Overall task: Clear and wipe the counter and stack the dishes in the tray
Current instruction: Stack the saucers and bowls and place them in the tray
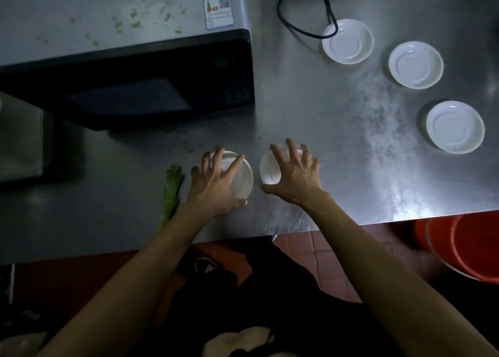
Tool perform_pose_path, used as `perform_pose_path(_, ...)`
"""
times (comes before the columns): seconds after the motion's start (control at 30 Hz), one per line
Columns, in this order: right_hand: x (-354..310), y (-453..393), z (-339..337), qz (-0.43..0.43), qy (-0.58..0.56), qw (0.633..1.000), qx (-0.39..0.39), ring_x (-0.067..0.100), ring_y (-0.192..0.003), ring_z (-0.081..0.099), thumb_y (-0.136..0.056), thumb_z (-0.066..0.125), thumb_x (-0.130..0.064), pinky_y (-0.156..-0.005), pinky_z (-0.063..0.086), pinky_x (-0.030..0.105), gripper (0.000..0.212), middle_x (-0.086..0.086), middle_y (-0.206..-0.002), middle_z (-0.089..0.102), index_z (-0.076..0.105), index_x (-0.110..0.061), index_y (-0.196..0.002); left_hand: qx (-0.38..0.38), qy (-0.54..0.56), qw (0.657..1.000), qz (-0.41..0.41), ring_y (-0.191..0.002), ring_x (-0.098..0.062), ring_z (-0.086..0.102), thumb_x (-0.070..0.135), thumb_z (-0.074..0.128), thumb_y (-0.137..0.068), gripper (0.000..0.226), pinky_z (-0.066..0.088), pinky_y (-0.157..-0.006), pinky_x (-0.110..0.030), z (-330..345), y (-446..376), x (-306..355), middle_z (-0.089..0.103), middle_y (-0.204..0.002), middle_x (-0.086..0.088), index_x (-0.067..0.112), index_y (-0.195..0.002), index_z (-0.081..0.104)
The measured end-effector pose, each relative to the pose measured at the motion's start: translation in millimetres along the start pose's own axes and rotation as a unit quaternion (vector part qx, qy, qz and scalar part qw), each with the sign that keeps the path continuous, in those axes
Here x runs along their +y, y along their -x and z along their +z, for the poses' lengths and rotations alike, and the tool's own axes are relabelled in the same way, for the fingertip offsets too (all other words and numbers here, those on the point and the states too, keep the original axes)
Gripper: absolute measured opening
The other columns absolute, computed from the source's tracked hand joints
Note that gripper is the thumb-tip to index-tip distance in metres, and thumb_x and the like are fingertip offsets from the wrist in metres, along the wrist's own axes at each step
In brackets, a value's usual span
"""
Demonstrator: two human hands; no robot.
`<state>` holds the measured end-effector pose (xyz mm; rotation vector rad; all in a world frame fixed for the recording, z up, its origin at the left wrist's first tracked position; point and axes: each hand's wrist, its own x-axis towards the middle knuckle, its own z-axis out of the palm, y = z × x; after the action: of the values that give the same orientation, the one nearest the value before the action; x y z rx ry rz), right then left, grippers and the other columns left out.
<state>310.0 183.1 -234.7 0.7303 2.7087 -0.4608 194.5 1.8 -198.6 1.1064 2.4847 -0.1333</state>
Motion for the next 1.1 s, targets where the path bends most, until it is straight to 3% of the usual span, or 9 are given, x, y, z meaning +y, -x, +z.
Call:
perform_pose_path(0.17,-30,12,-4,-0.027,0.013,0.999,0.032,0.043,-0.143,0.013,-0.063,0.063,-0.079,-0.105,0.031,0.064,0.108,0.007,-0.161,0.009,0.014,-0.038,-0.150,0.032,-0.010,0.999,-0.019,-0.144,-0.034,0.009,0.078,0.063,-0.059,0.111,0.019,-0.112,-0.063,1,31,-28,0.003,-0.157,-0.004,0.045,-0.150,0.010)
perform_pose_path(0.4,-102,43,1,-0.082,0.049,0.995,0.043,0.042,-0.146,0.008,-0.065,0.060,-0.082,-0.108,0.026,0.064,0.110,0.005,-0.164,0.002,0.009,-0.039,-0.153,0.083,0.048,0.994,-0.046,-0.141,-0.036,0.014,0.074,0.067,-0.058,0.112,0.032,-0.106,-0.058,14,99,-88,0.006,-0.157,-0.006,0.041,-0.151,0.013)
perform_pose_path(0.6,-191,88,15,-0.187,0.131,0.973,0.044,0.044,-0.146,0.008,-0.065,0.059,-0.081,-0.109,0.027,0.063,0.108,0.006,-0.164,0.004,0.010,-0.040,-0.152,0.116,0.061,0.985,-0.109,-0.136,-0.038,0.022,0.072,0.066,-0.059,0.107,0.037,-0.100,-0.058,33,183,-153,0.014,-0.153,-0.009,0.040,-0.149,0.018)
perform_pose_path(0.73,-251,110,19,-0.224,0.123,0.964,0.069,0.044,-0.144,0.013,-0.066,0.060,-0.079,-0.107,0.029,0.063,0.104,0.008,-0.163,0.009,0.017,-0.038,-0.151,0.126,0.065,0.978,-0.156,-0.136,-0.037,0.021,0.077,0.066,-0.059,0.109,0.037,-0.101,-0.058,40,239,-195,0.011,-0.153,-0.009,0.041,-0.149,0.018)
perform_pose_path(0.93,-332,134,27,-0.264,0.093,0.958,0.067,0.042,-0.145,0.008,-0.068,0.062,-0.078,-0.111,0.023,0.065,0.106,0.003,-0.164,0.001,0.011,-0.039,-0.153,0.159,0.082,0.958,-0.225,-0.137,-0.036,0.016,0.077,0.066,-0.063,0.109,0.033,-0.104,-0.056,49,318,-248,0.006,-0.154,-0.008,0.042,-0.151,0.014)
perform_pose_path(1.1,-382,144,33,-0.295,0.074,0.950,0.070,0.037,-0.146,0.009,-0.068,0.061,-0.079,-0.108,0.027,0.064,0.105,0.000,-0.164,0.002,0.011,-0.041,-0.153,0.174,0.104,0.940,-0.276,-0.138,-0.035,0.013,0.078,0.065,-0.062,0.108,0.029,-0.106,-0.057,59,359,-280,0.007,-0.154,-0.007,0.043,-0.150,0.012)
